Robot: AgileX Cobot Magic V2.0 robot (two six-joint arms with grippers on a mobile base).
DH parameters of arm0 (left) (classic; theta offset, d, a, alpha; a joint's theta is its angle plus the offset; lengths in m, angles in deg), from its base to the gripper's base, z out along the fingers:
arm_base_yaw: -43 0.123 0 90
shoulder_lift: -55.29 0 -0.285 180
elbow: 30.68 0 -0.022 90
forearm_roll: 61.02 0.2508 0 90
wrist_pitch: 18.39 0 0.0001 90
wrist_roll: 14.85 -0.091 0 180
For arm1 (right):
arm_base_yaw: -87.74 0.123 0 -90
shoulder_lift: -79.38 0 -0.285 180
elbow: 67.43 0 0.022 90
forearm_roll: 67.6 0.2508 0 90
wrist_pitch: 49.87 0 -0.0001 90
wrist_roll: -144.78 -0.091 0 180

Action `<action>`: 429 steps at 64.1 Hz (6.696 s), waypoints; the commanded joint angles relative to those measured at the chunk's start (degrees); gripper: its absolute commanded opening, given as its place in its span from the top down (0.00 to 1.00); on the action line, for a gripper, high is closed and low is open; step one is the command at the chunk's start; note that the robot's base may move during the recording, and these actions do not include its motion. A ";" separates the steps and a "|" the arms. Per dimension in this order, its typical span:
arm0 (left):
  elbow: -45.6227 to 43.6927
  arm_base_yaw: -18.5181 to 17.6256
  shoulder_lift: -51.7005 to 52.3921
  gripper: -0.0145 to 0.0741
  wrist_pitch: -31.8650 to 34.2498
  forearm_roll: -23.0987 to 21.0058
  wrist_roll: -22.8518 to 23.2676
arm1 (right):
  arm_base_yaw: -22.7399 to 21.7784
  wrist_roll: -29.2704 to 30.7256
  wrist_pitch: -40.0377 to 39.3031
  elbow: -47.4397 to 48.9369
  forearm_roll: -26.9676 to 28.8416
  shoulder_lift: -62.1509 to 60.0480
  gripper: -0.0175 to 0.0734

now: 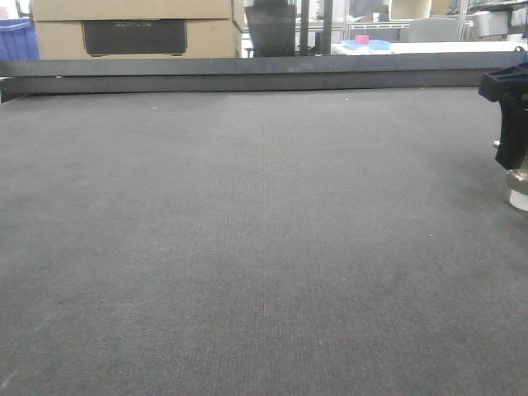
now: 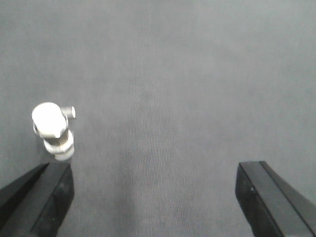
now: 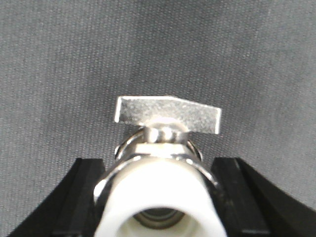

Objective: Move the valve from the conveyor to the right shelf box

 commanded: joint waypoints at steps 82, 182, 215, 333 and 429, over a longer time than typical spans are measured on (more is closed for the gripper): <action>-31.92 15.86 -62.99 0.21 -10.79 2.44 -17.61 | -0.04 0.36 -11.06 -19.77 4.81 -29.70 0.98; -0.68 6.17 -18.80 0.96 12.89 -0.99 -11.60 | -0.04 0.36 -18.94 -28.95 6.05 -37.03 0.98; 9.11 4.02 5.39 0.96 25.08 -0.99 -11.60 | -0.04 0.36 -28.01 -33.02 6.05 -60.15 0.98; 8.31 2.93 11.57 0.96 36.98 -0.99 -11.60 | -0.04 0.36 -36.89 -32.09 6.05 -67.97 0.98; 8.31 3.04 11.57 0.96 36.96 -0.99 -11.60 | -0.04 0.36 -36.89 -32.09 6.05 -67.97 0.98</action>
